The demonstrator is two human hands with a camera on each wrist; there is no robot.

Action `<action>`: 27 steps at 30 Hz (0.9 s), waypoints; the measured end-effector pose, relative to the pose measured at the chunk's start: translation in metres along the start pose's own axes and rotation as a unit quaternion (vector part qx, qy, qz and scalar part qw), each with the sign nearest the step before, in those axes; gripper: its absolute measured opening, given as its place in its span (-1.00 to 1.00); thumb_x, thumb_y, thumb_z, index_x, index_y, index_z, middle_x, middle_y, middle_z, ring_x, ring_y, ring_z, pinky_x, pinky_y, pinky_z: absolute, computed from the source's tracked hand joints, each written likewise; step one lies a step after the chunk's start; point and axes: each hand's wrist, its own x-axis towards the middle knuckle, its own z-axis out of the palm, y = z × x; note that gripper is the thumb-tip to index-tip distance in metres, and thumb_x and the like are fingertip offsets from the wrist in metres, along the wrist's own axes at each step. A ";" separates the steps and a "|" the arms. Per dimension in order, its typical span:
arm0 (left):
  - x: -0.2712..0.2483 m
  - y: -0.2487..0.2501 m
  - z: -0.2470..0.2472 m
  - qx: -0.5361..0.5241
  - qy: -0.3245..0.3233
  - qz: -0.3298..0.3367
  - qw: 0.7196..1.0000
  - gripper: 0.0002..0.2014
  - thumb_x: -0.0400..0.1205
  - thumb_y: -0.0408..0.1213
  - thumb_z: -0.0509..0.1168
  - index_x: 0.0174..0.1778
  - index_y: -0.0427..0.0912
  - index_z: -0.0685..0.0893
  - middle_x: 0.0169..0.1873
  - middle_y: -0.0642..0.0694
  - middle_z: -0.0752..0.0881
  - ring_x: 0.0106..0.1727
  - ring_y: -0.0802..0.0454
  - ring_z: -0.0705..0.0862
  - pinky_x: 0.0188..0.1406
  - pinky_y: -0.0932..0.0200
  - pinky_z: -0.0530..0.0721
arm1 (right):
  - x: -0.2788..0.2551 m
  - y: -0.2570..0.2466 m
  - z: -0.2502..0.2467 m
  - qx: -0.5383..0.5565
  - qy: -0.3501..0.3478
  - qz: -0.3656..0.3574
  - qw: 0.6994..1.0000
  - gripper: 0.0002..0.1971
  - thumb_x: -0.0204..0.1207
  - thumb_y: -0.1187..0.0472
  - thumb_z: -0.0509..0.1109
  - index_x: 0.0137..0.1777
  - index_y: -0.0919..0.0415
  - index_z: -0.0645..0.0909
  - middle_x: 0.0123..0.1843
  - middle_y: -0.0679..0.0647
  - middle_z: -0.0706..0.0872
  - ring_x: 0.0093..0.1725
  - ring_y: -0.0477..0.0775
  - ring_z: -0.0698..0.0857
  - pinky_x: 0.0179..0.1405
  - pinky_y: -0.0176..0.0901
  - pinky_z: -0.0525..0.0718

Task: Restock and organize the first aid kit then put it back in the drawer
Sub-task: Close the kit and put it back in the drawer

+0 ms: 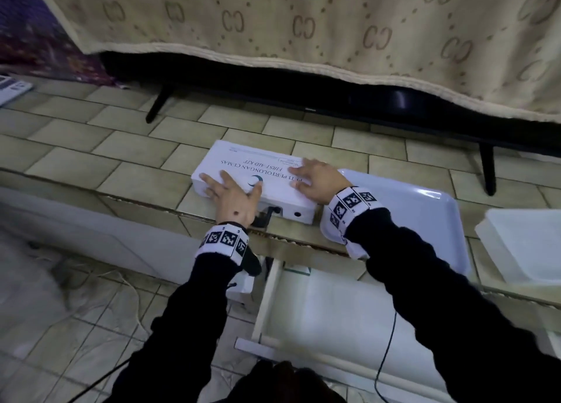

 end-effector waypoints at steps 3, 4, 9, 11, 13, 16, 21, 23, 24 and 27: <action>0.022 -0.009 -0.019 0.024 -0.062 0.018 0.998 -0.13 0.64 0.13 0.14 0.64 -0.25 -0.19 0.54 -0.33 -0.49 0.62 -0.33 -0.29 0.61 -0.15 -0.07 | -0.007 -0.016 0.006 -0.059 0.032 0.005 0.998 -0.50 0.66 -0.13 0.05 0.56 -0.03 0.30 0.54 0.23 0.36 0.50 0.25 0.33 0.46 0.11 0.39; 0.029 -0.012 -0.026 0.037 -0.077 0.026 0.996 -0.14 0.64 0.13 0.14 0.65 -0.23 -0.18 0.54 -0.32 -0.51 0.63 -0.30 -0.26 0.63 -0.12 -0.05 | -0.011 -0.023 0.009 -0.071 0.041 0.012 0.997 -0.50 0.65 -0.16 0.05 0.55 -0.05 0.31 0.50 0.23 0.40 0.48 0.25 0.34 0.43 0.12 0.42; 0.064 -0.019 -0.056 0.084 -0.109 0.054 0.989 -0.21 0.66 0.00 0.20 0.65 -0.21 -0.09 0.63 -0.33 -0.18 0.64 -0.24 0.03 0.53 -0.03 0.16 | -0.028 -0.062 0.026 -0.118 0.063 0.005 0.991 -0.56 0.67 -0.03 0.04 0.52 0.00 0.29 0.40 0.27 0.40 0.41 0.27 0.36 0.30 0.10 0.40; 0.073 -0.015 -0.066 0.093 -0.128 0.072 0.985 -0.27 0.65 -0.03 0.22 0.62 -0.24 0.04 0.56 -0.30 0.26 0.51 -0.24 0.35 0.35 -0.01 0.36 | -0.033 -0.075 0.033 -0.124 0.069 -0.010 0.990 -0.58 0.67 0.08 0.05 0.53 0.06 0.27 0.39 0.27 0.39 0.40 0.26 0.35 0.27 0.08 0.42; 0.073 -0.010 -0.074 0.124 -0.140 0.073 0.980 -0.29 0.66 -0.03 0.21 0.62 -0.26 0.06 0.52 -0.27 0.36 0.44 -0.23 0.44 0.28 0.00 0.42 | -0.030 -0.077 0.030 -0.111 0.065 -0.016 0.992 -0.59 0.66 0.13 0.06 0.50 0.07 0.33 0.36 0.26 0.41 0.39 0.28 0.37 0.25 0.09 0.44; 0.056 -0.002 -0.078 0.225 -0.092 0.126 0.962 -0.32 0.67 -0.06 0.20 0.61 -0.25 0.07 0.59 -0.27 0.20 0.49 -0.21 0.37 0.39 -0.08 0.43 | -0.012 -0.060 0.005 -0.056 0.031 -0.043 0.997 -0.63 0.67 0.18 0.07 0.43 -0.02 0.47 0.31 0.21 0.46 0.34 0.26 0.44 0.24 0.04 0.46; -0.023 0.010 -0.044 0.241 -0.175 0.237 0.925 -0.31 0.65 0.09 0.16 0.63 -0.15 0.13 0.65 -0.14 0.06 0.65 -0.08 0.10 0.55 0.03 0.16 | 0.033 -0.036 -0.025 -0.206 -0.015 -0.085 0.975 -0.31 0.60 0.20 0.22 0.63 -0.13 -0.03 0.69 0.01 -0.01 0.65 0.17 0.09 0.59 0.20 0.08; -0.033 0.004 -0.030 0.278 -0.173 0.276 0.903 -0.30 0.64 0.01 0.23 0.64 -0.09 0.09 0.66 -0.13 0.02 0.66 -0.09 0.01 0.58 0.07 0.06 | 0.049 -0.033 -0.020 -0.226 -0.040 -0.102 0.968 -0.29 0.61 0.15 0.22 0.63 -0.17 -0.10 0.70 -0.04 -0.12 0.67 0.16 -0.04 0.61 0.25 -0.08; -0.030 -0.001 -0.030 0.277 -0.161 0.284 0.904 -0.31 0.64 -0.05 0.25 0.64 -0.05 0.08 0.66 -0.10 0.01 0.67 -0.06 -0.02 0.58 0.11 0.02 | 0.055 -0.030 -0.017 -0.228 -0.043 -0.112 0.966 -0.30 0.62 0.13 0.21 0.63 -0.18 -0.11 0.70 -0.06 -0.12 0.68 0.16 -0.07 0.61 0.25 -0.11; -0.022 -0.023 -0.044 0.255 -0.156 0.299 0.906 -0.34 0.64 -0.12 0.27 0.62 0.07 0.12 0.65 0.05 0.02 0.67 0.07 -0.03 0.59 0.13 -0.03 | 0.054 -0.026 -0.006 -0.209 -0.028 -0.125 0.970 -0.37 0.66 0.10 0.16 0.64 -0.13 -0.05 0.70 -0.06 -0.08 0.68 0.12 -0.13 0.62 0.18 -0.17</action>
